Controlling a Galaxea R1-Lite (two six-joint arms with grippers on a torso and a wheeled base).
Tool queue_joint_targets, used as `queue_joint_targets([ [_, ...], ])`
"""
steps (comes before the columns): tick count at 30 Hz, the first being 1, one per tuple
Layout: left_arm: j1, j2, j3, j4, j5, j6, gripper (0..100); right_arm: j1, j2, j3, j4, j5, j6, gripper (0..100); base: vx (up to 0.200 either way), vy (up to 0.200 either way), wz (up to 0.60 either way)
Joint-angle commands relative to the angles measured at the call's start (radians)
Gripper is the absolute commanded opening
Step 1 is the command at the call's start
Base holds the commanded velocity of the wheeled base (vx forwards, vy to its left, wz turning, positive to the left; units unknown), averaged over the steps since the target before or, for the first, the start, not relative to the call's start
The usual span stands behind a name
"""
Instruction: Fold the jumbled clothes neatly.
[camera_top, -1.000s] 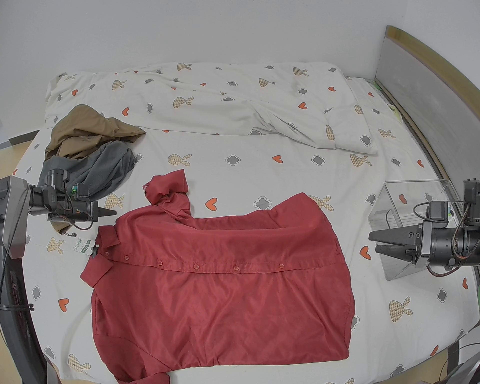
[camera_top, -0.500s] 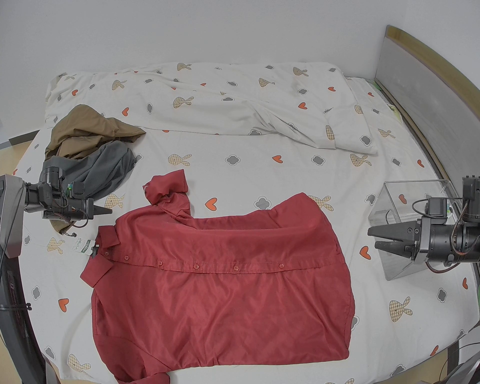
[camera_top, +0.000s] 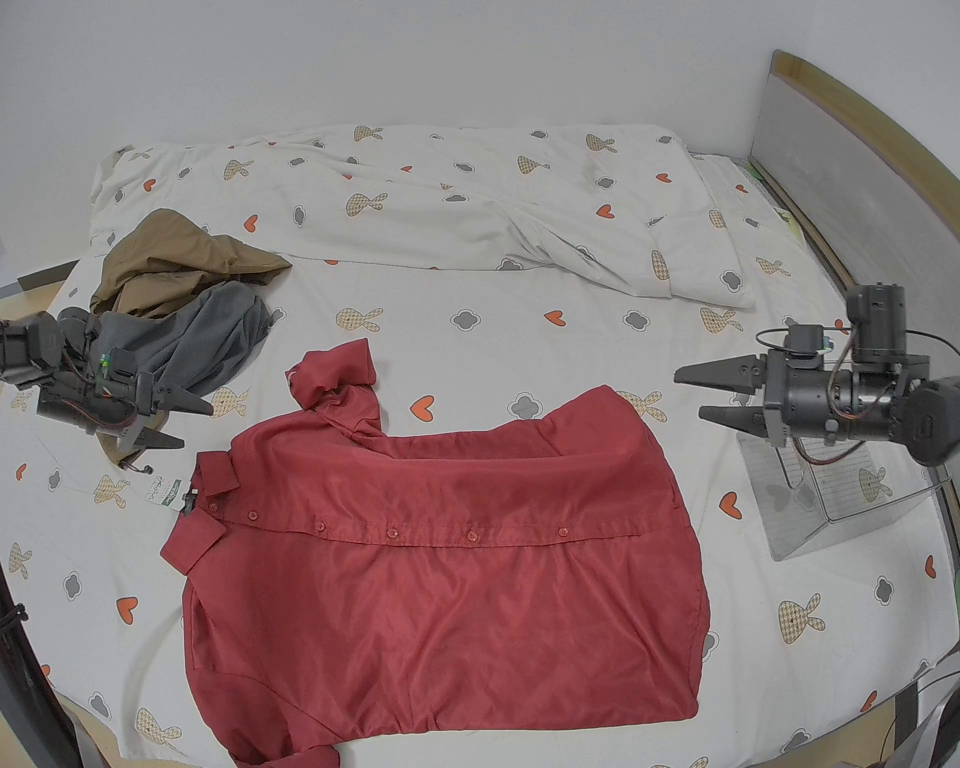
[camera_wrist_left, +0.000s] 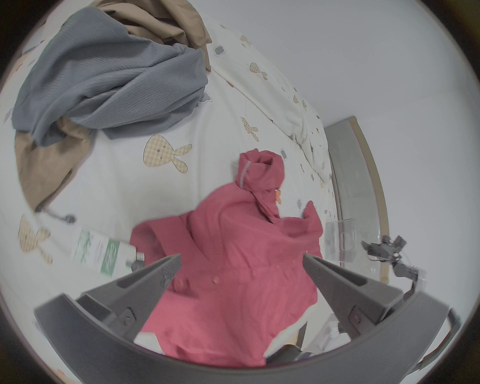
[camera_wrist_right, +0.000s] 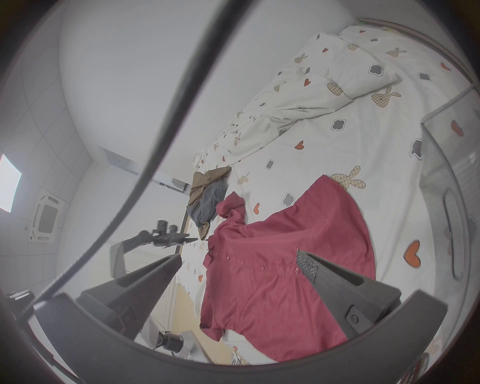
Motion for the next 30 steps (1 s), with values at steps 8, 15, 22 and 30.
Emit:
queue_joint_targets([
  [8,0.067,-0.529,0.26,0.228,0.01,-0.126,100,-0.009,0.584,-0.613,0.157,-0.02,-0.052,100,0.0,0.0,0.0],
  [15,0.067,-0.649,0.395,0.177,0.018,-0.127,100,0.007,0.699,-0.848,0.315,-0.175,-0.098,100,0.0,0.0,0.0],
  [22,0.062,-0.716,0.458,0.107,0.154,-0.126,100,0.017,0.807,-1.013,0.439,-0.333,-0.218,100,0.0,0.0,0.0],
  [30,-0.009,-0.799,0.593,-0.068,0.234,-0.138,100,0.016,0.859,-1.013,0.49,-0.333,-0.273,100,0.0,0.0,0.0],
])
